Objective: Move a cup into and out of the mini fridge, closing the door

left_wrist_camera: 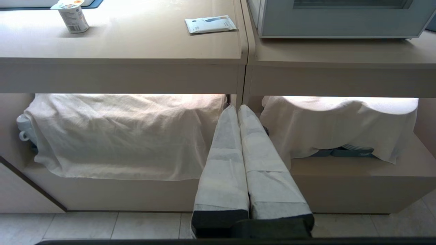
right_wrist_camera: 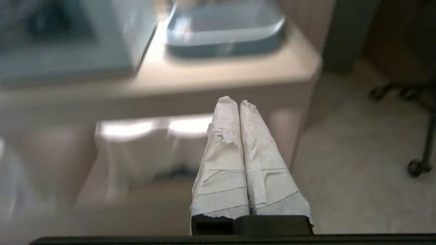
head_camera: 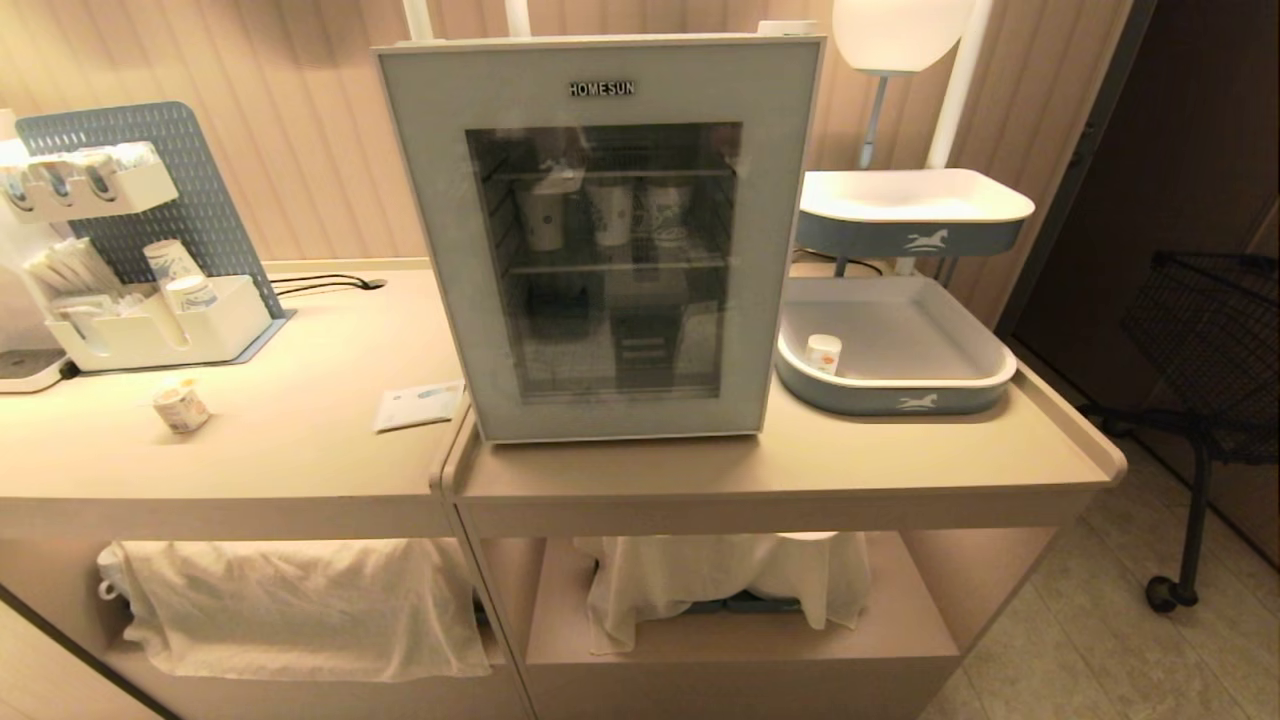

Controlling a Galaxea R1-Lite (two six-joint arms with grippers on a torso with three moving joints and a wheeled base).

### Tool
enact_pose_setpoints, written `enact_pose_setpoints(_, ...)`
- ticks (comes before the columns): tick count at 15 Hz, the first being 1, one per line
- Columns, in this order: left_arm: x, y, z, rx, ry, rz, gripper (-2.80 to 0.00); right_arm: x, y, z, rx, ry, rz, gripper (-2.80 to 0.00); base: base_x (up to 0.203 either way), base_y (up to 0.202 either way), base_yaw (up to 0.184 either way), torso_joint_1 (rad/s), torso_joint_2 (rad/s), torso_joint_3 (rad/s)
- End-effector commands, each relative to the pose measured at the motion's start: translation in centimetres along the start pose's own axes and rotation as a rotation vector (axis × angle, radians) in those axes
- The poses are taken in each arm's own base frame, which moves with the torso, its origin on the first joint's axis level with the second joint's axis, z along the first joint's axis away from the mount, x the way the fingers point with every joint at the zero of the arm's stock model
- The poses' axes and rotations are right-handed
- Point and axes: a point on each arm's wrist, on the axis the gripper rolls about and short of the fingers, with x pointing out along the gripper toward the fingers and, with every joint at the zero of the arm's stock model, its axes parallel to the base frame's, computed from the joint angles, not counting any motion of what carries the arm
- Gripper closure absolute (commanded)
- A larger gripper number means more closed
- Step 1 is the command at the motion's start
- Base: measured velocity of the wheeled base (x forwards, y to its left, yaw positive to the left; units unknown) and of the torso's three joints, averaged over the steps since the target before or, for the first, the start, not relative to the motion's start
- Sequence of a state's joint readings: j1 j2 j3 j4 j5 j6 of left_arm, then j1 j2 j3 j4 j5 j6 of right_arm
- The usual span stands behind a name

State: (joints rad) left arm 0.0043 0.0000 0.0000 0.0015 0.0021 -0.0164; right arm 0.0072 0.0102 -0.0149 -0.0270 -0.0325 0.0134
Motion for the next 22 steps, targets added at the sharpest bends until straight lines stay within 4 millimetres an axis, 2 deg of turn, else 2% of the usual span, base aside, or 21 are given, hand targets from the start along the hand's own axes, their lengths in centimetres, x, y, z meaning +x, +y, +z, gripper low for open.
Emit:
enact_pose_setpoints(1, 0.01, 0.0, -0.04, 0.0, 0.002, 0.001, 0.0, -0.15, 0.04, -0.91, -0.016, 0.086, 0.021, 0.0, 0.0, 0.0, 0.0, 0.0, 0.0, 0.0)
enact_pose_setpoints(22, 0.01, 0.0, -0.03, 0.009, 0.0, 0.001, 0.0, -0.04, 0.05, -0.59, -0.017, 0.033, 0.024, 0.0, 0.0, 0.0, 0.0, 0.0, 0.0, 0.0)
